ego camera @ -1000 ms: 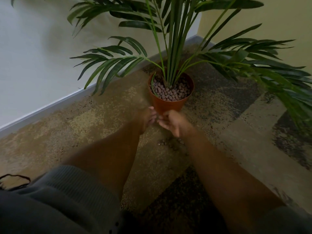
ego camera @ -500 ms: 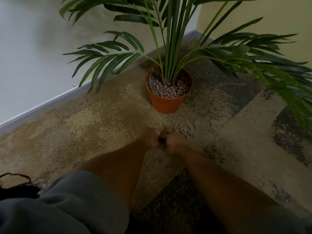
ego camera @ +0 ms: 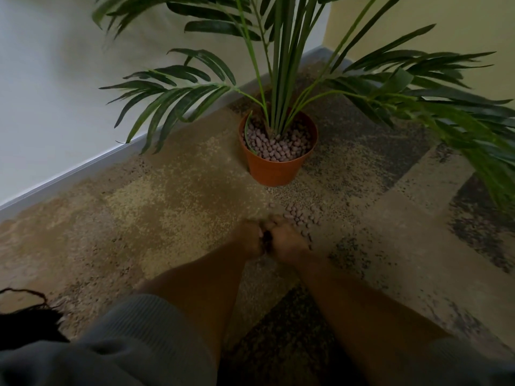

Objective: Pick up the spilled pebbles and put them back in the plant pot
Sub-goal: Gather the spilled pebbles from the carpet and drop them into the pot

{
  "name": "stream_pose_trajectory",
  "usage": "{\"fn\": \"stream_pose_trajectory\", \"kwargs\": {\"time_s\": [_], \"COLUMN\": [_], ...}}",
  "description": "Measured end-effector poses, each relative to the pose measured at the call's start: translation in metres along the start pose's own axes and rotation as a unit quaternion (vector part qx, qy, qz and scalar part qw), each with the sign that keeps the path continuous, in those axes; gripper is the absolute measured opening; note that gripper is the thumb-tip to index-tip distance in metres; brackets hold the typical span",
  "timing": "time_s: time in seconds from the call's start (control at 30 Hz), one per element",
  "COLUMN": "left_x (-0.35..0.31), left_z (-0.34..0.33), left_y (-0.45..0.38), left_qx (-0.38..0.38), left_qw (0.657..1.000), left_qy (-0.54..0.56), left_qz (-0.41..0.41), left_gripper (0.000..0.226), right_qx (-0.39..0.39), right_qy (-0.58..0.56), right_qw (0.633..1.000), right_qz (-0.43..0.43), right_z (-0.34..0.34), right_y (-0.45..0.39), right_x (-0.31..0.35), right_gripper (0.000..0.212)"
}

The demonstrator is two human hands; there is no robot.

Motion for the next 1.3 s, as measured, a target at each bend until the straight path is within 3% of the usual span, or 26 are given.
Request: {"fn": "stream_pose_trajectory", "kwargs": {"time_s": [0.2,0.43,0.57,0.67,0.73,0.83,0.87,1.0,1.2,1.3], "left_x": [0.001,0.008,0.015,0.019,0.024,0.021,0.016,0.017,-0.009,-0.031], "left_z": [-0.002,-0.001,0.001,0.000,0.001,-0.006,-0.007,0.005,0.072,0.112], "left_y": [0.000,0.001,0.007,0.007,0.006,0.007,0.007,0.007,-0.005,-0.010], "left_qx": [0.003,-0.010,0.000,0.030,0.036,0.064,0.073,0.021,-0.065,-0.083], "left_qw": [1.000,0.999,0.998,0.995,0.976,0.877,0.840,0.681,0.553,0.498], "left_qy": [-0.006,-0.013,-0.010,0.047,0.179,0.448,0.514,0.709,0.820,0.860], "left_qz": [0.023,0.034,0.064,0.085,0.117,0.160,0.159,0.181,0.134,0.075], "left_gripper": [0.022,0.020,0.024,0.024,0.023,0.028,0.027,0.021,0.023,0.031], "right_qx": [0.010,0.001,0.004,0.006,0.010,0.032,0.035,0.037,-0.036,-0.082], "right_qy": [0.004,0.018,-0.041,-0.162,-0.350,-0.655,-0.691,-0.771,-0.883,-0.904], "right_qw": [1.000,1.000,0.999,0.983,0.924,0.726,0.692,0.605,0.457,0.414], "right_qz": [0.004,0.015,-0.017,-0.083,-0.152,-0.205,-0.208,-0.196,-0.103,-0.062], "right_z": [-0.002,-0.005,0.000,0.007,0.005,-0.003,-0.002,0.017,0.092,0.130], "right_y": [-0.006,-0.005,-0.005,-0.004,-0.004,0.001,0.001,-0.001,-0.007,-0.011], "right_x": [-0.001,0.002,0.001,-0.009,-0.020,-0.013,-0.012,-0.004,0.014,0.018], "right_gripper": [0.051,0.033,0.027,0.025,0.028,0.030,0.029,0.012,0.031,0.040]}}
Point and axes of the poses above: each hand's wrist, its own y-axis away from the middle knuckle, its own z-axis out of the back of the hand, x = y × z, the point moved 8 cm from there along -y, towards the middle knuckle, and after that the axes turned 5 degrees about x, right-handed, at the moved point
